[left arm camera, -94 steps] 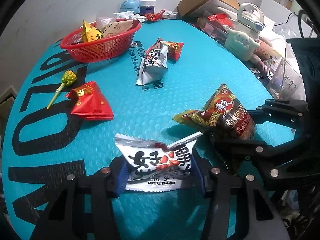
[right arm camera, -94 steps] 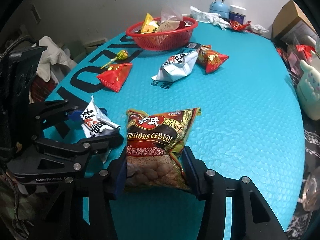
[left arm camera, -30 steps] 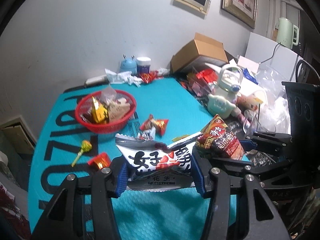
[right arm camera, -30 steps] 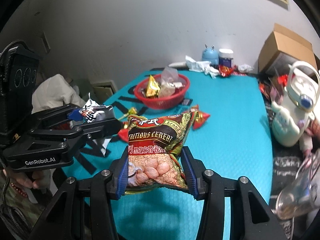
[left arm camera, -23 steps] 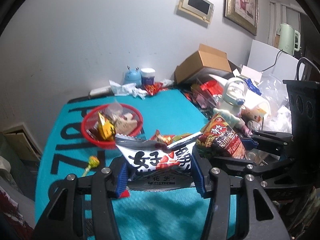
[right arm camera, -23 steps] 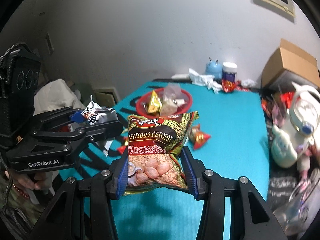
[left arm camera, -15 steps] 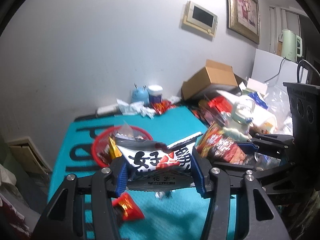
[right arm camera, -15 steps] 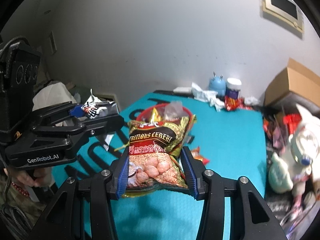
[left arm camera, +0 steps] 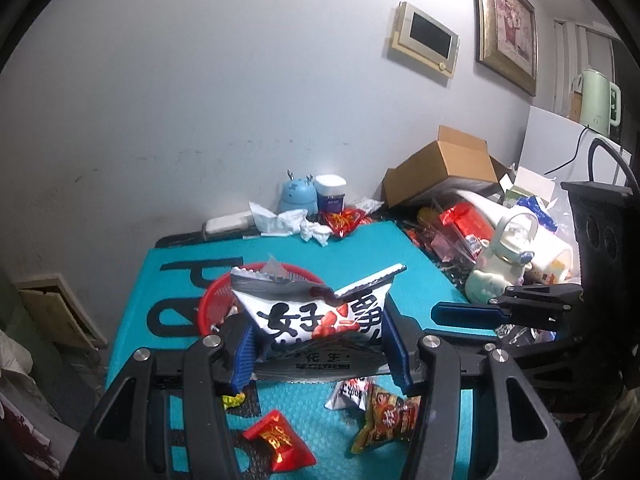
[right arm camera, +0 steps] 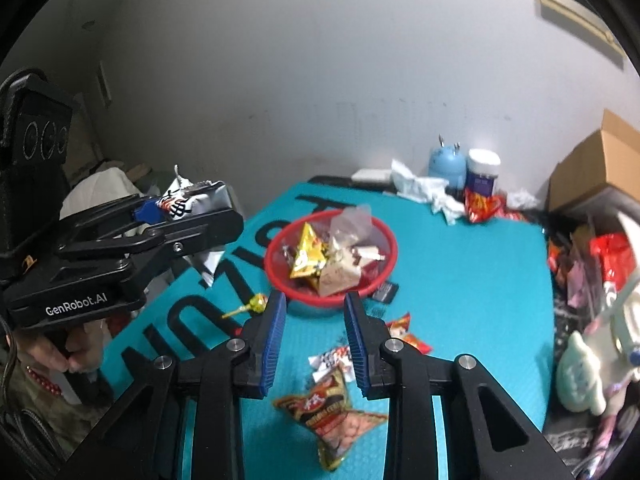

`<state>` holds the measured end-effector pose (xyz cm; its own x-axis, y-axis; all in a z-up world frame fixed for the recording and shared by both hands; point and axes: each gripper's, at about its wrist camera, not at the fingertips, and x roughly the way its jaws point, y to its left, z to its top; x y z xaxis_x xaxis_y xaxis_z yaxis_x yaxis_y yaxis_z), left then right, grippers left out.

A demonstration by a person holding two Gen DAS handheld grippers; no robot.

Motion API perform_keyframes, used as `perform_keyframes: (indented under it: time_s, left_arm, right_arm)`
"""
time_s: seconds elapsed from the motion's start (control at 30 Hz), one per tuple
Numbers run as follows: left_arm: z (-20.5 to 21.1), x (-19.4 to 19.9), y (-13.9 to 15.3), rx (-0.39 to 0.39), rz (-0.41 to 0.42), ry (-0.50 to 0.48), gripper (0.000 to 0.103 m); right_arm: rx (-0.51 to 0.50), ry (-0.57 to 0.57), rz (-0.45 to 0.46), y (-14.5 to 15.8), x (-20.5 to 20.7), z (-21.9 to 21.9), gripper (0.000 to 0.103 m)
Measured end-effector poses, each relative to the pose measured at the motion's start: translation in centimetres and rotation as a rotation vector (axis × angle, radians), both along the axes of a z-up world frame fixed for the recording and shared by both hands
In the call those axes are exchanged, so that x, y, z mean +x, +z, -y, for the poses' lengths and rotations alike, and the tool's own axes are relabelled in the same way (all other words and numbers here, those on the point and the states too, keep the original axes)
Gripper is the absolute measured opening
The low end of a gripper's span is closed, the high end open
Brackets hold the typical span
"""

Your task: Organize snacks

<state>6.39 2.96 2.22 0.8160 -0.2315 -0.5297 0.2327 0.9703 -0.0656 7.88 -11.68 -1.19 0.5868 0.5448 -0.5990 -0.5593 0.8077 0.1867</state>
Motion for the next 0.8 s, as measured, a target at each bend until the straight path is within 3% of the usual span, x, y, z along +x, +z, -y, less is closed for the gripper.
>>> perform_keyframes:
  time_s: [0.1,0.47,0.8]
  left_arm:
    - [0.2,-0.4,-0.9,-0.007,-0.027,-0.009,0.052]
    - [1.5,-2.6,-3.9,-0.032,-0.124,-0.027,0.052]
    - [2.1,-4.2,-7.0,-0.039,-0.207,-0.02,0.052]
  right_arm:
    - [-0.009,-0.005,-0.035,-0.8,-0.2,0.2,0.045]
    - [-0.03,-0.028,-0.091,-3.2,-2.3,1.3,0.056]
    - [-0.051,-0.063,-0.136,-5.9,-3.8,2.0,0.059]
